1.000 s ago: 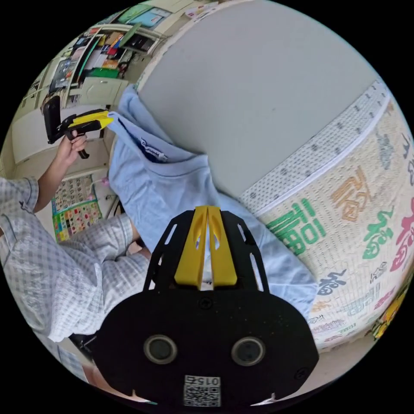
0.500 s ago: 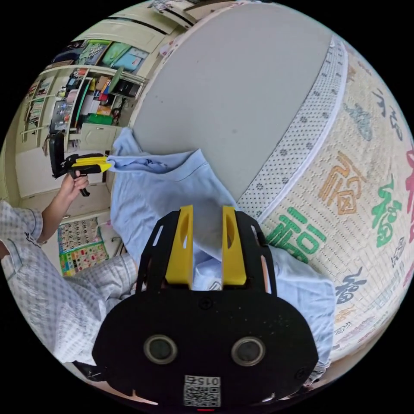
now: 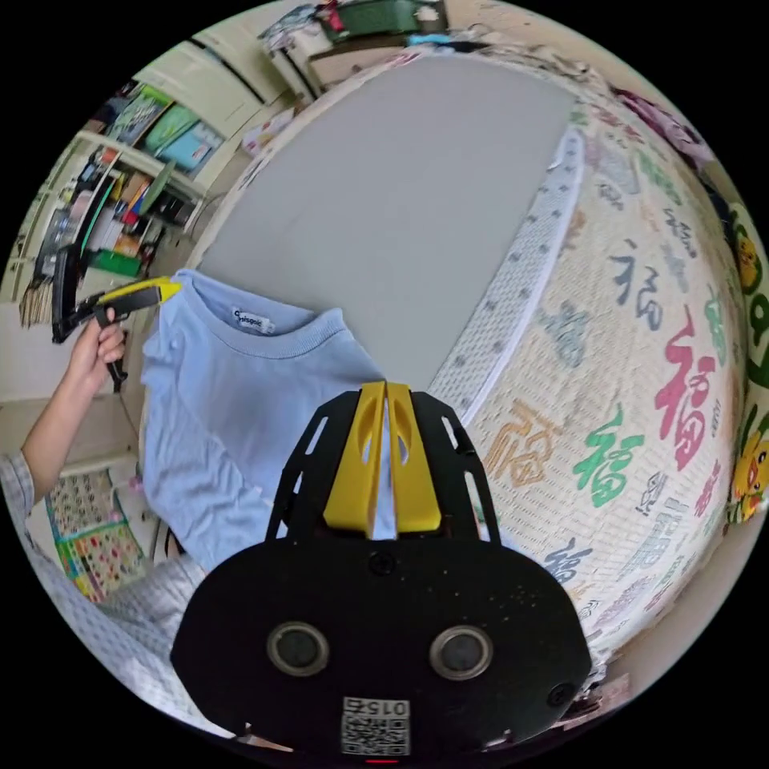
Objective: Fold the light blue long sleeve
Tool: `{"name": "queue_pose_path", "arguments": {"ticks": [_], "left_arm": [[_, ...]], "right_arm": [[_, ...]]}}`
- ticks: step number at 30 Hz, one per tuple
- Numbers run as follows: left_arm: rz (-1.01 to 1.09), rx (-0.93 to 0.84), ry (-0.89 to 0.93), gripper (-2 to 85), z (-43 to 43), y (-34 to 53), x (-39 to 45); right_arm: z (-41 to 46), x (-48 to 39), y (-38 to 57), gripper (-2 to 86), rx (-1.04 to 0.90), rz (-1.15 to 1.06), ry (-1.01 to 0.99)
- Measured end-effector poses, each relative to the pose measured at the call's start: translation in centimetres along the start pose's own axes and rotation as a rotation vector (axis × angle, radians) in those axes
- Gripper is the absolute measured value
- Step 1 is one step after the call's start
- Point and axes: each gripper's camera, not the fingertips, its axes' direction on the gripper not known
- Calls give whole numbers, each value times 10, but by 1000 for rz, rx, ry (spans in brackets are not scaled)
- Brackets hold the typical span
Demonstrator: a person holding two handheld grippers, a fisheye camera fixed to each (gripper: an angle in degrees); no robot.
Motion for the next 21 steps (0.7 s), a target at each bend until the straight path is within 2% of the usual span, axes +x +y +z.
{"name": "queue_pose_path", "arguments": {"ticks": [2, 4, 9, 12, 14, 16, 18, 21], "left_arm": [[-53, 54, 9, 3, 7, -24, -15], [-91, 46, 20, 5, 21, -38, -22], [25, -84, -199, 20, 62, -52, -5], [0, -22, -148, 48, 51, -42, -8], [-26, 64, -70, 61, 22, -20, -15], [-49, 83, -74, 63, -1, 6, -25], [-98, 65, -161, 65, -23, 37, -40], [-285, 8, -346, 78, -51, 96, -87]], "right_arm": [[-16, 16, -32, -3, 79, 60, 85], [-12, 22, -52, -3, 71, 76, 122], [10, 13, -77, 11, -3, 28, 249], [-9, 22, -73, 53, -21, 65, 210], [-46, 39, -44, 70, 25, 73, 152], [-70, 59, -9, 90, 14, 82, 115], [-85, 88, 35, 103, -36, 123, 128], [-93, 152, 115, 117, -164, 292, 161]]}}
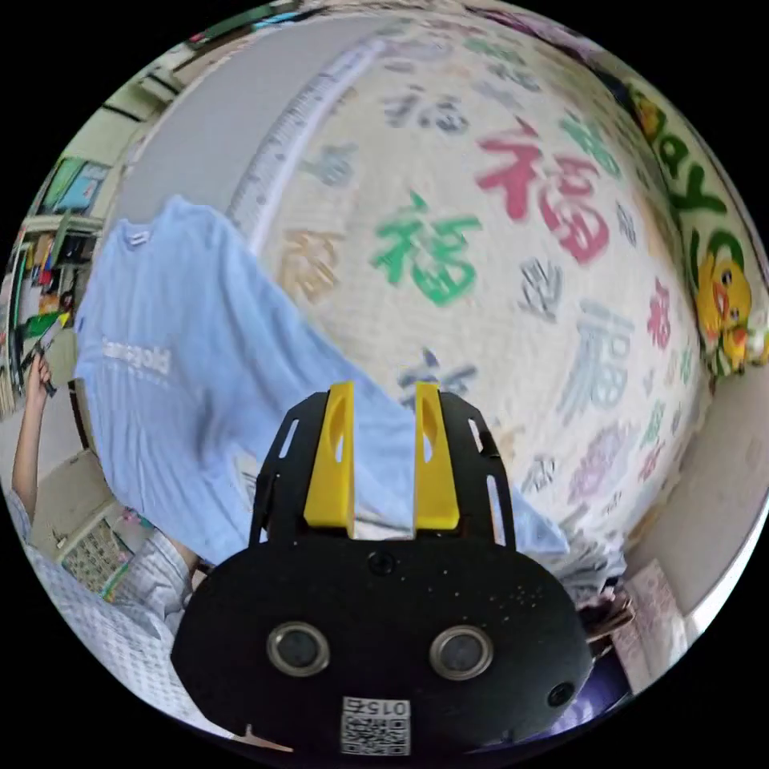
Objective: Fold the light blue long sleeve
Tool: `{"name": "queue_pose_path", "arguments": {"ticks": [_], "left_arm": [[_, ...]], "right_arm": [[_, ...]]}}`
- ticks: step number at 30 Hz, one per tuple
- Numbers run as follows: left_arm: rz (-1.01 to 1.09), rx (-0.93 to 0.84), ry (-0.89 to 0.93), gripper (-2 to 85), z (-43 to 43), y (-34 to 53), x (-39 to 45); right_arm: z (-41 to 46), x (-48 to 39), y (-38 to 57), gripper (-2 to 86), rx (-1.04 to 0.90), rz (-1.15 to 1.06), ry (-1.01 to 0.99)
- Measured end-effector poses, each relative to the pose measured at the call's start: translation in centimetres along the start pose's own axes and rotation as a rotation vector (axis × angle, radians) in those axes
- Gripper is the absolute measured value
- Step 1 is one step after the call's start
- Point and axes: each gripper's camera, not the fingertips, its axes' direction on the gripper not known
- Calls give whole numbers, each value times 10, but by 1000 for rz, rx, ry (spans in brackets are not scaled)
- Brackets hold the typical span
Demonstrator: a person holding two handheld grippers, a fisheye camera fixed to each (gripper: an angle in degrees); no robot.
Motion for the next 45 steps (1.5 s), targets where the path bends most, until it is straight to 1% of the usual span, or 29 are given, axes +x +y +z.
{"name": "queue_pose_path", "arguments": {"ticks": [2, 5, 7, 9, 10, 11, 12, 14, 18, 19, 22, 24, 25, 27, 30, 33, 34, 35, 37, 39, 41, 42, 43, 44, 45], "left_arm": [[-219, -46, -61, 115, 3, 29, -62], [-397, -123, 15, 134, 23, 48, -107], [-402, -113, 31, 128, 32, 48, -109], [-365, -118, 23, 106, 43, 43, -101], [-349, -127, 36, 89, 50, 39, -96], [-353, -128, 37, 74, 54, 38, -92], [-354, -133, 27, 71, 55, 38, -91], [-311, -158, 8, 56, 56, 39, -86], [-213, -258, -43, 20, 54, 31, -81], [-205, -248, -88, 13, 49, 27, -80], [-232, -134, -201, 6, 31, 17, -80], [-234, -86, -224, 6, 29, 12, -78], [-218, -93, -236, 7, 35, 9, -74], [-218, -140, -289, 12, 48, 7, -69], [-243, -158, -306, 28, 61, 17, -64], [-273, -105, -285, 50, 50, 38, -70], [-300, -64, -262, 55, 39, 53, -76], [-327, -31, -253, 59, 28, 74, -82], [-346, -12, -232, 60, 13, 111, -88], [-328, -44, -186, 60, 3, 153, -89], [-297, -135, -111, 62, -2, 215, -81], [-292, -161, -89, 62, -2, 231, -78], [-294, -213, -47, 67, -2, 262, -74], [-308, -264, -6, 72, 0, 291, -71], [-317, -288, 14, 74, 1, 304, -70]], "right_arm": [[13, 55, 36, 144, -94, 93, 3], [26, 85, 53, 164, -165, 123, -35], [29, 81, 54, 159, -188, 108, -47], [22, 71, 54, 146, -189, 89, 6], [14, 68, 54, 130, -194, 80, 21], [4, 64, 55, 94, -202, 56, 35], [-1, 62, 55, 76, -209, 39, 43], [-21, 53, 56, 38, -241, -48, 29], [-52, 42, 55, 29, -254, -120, 131], [-65, 43, 53, 28, -242, -109, 171], [-105, 51, 44, 29, -195, -45, 275], [-127, 59, 35, 34, -168, -2, 315], [-136, 65, 29, 40, -180, 33, 294], [-137, 76, 19, 56, -274, 95, 234], [-155, 86, 18, 82, -290, 169, 232], [-194, 127, 52, 104, -176, 373, 14], [-211, 150, 80, 98, -100, 488, -108], [-230, 166, 113, 82, -14, 588, -148], [-256, 167, 163, 81, 86, 654, -122], [-270, 146, 203, 81, 105, 597, -173], [-272, 82, 242, 89, 26, 408, -325], [-271, 61, 251, 91, -2, 359, -348], [-269, 17, 271, 95, -44, 278, -399], [-264, -21, 294, 100, -67, 237, -500], [-261, -38, 305, 102, -76, 229, -566]]}}
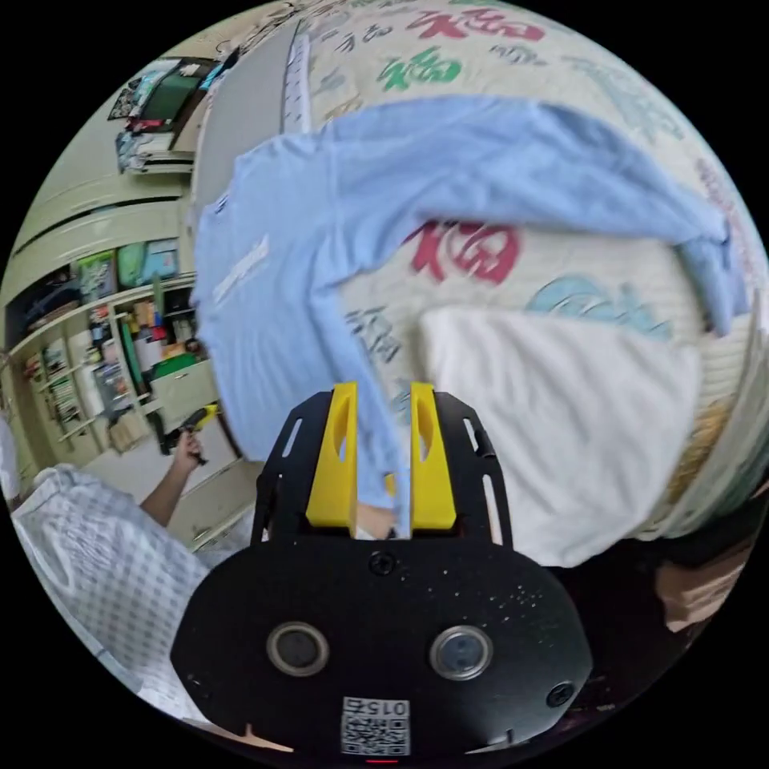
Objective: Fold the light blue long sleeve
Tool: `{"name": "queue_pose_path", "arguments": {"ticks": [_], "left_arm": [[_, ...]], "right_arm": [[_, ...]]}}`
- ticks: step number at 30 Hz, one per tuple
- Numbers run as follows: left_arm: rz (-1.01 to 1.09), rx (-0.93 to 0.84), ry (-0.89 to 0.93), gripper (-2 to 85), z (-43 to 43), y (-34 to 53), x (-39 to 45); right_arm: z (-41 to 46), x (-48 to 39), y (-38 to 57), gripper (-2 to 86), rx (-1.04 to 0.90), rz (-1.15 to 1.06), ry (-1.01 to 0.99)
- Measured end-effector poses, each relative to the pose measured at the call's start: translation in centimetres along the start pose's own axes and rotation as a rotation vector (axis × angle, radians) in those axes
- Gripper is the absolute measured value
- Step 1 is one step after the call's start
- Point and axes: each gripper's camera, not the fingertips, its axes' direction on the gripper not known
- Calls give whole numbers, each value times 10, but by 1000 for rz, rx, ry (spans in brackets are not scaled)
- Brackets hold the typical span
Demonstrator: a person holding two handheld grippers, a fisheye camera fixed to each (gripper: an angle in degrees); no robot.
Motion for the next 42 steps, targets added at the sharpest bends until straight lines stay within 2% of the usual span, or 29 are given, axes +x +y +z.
{"name": "queue_pose_path", "arguments": {"ticks": [1, 2, 6, 10, 13, 18, 25, 28, 31, 37, 39, 42], "left_arm": [[-17, -37, 20, 78, 8, 21, -6], [-20, -63, 43, 81, 16, 37, -11], [29, -168, 107, 91, 42, 62, -21], [145, -253, 97, 73, 63, 67, -24], [190, -291, 54, 15, 58, 70, -24], [212, -239, 34, -2, 43, 86, -22], [219, -231, -105, -3, 69, 112, 1], [259, -229, -132, -3, 73, 121, 12], [205, -193, -156, -3, 73, 136, 22], [436, -183, -262, -1, 66, 161, 54], [425, -153, -261, -1, 62, 171, 59], [370, -198, -208, -3, 77, 180, 63]], "right_arm": [[23, -15, 26, 104, -35, -12, -105], [44, -30, 49, 112, -77, -27, -117], [97, -60, 105, 130, -184, -44, 139], [136, -52, 134, 53, -238, 97, 85], [136, -61, 149, 40, -230, 80, 112], [130, -74, 172, 34, -201, 89, 159], [191, -99, 161, 45, -269, 194, 279], [206, -124, 163, 43, -300, 100, 362], [214, -143, 172, 32, -279, 74, 401], [225, -193, 183, 17, -267, 21, 585], [224, -199, 181, 20, -267, 72, 576], [231, -203, 174, 32, -297, 175, 517]]}}
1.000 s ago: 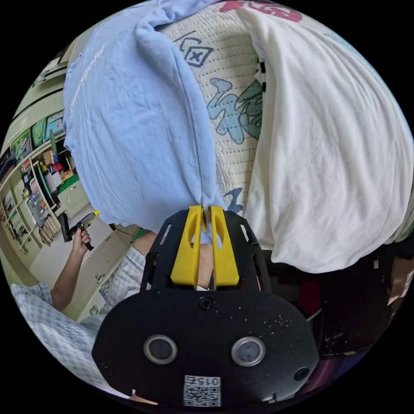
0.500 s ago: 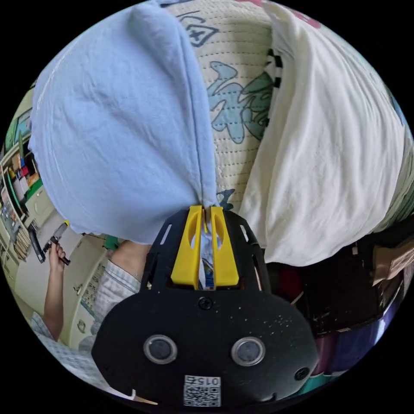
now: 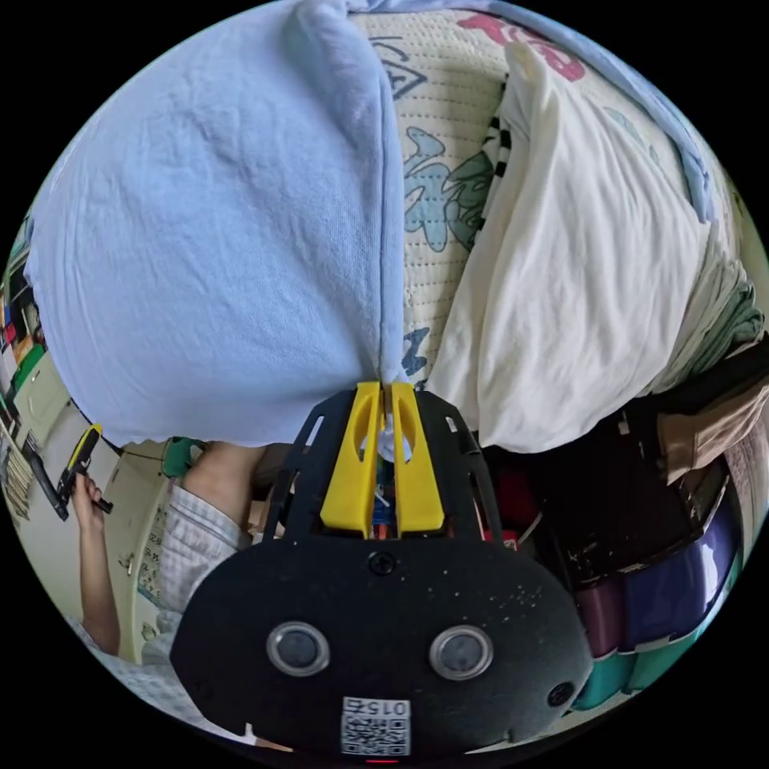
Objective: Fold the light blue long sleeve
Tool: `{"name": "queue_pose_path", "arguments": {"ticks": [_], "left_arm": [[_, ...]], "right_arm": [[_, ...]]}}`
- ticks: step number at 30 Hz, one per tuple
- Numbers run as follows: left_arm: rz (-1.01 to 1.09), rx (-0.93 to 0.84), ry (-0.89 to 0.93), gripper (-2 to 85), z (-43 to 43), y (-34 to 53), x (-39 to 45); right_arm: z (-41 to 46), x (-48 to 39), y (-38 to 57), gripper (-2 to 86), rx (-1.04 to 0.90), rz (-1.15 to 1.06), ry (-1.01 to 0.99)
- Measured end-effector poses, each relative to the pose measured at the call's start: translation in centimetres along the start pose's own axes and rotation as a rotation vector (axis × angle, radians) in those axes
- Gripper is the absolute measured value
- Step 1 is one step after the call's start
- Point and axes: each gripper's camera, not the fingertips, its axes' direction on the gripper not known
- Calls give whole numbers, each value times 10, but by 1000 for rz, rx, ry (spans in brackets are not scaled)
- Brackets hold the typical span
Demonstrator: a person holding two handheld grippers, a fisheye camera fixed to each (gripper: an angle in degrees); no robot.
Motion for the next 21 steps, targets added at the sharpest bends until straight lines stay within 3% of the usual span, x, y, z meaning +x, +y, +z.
{"name": "queue_pose_path", "arguments": {"ticks": [5, 11, 21], "left_arm": [[16, -66, -109, -5, 6, -5, 44], [31, 47, -351, -6, 13, 20, 108], [118, 15, -205, -6, 12, 24, 134]], "right_arm": [[3, -51, -17, 55, -111, 5, 60], [-9, -111, -22, 54, -137, 33, 242], [-74, -130, -19, 54, -150, 65, 86]]}}
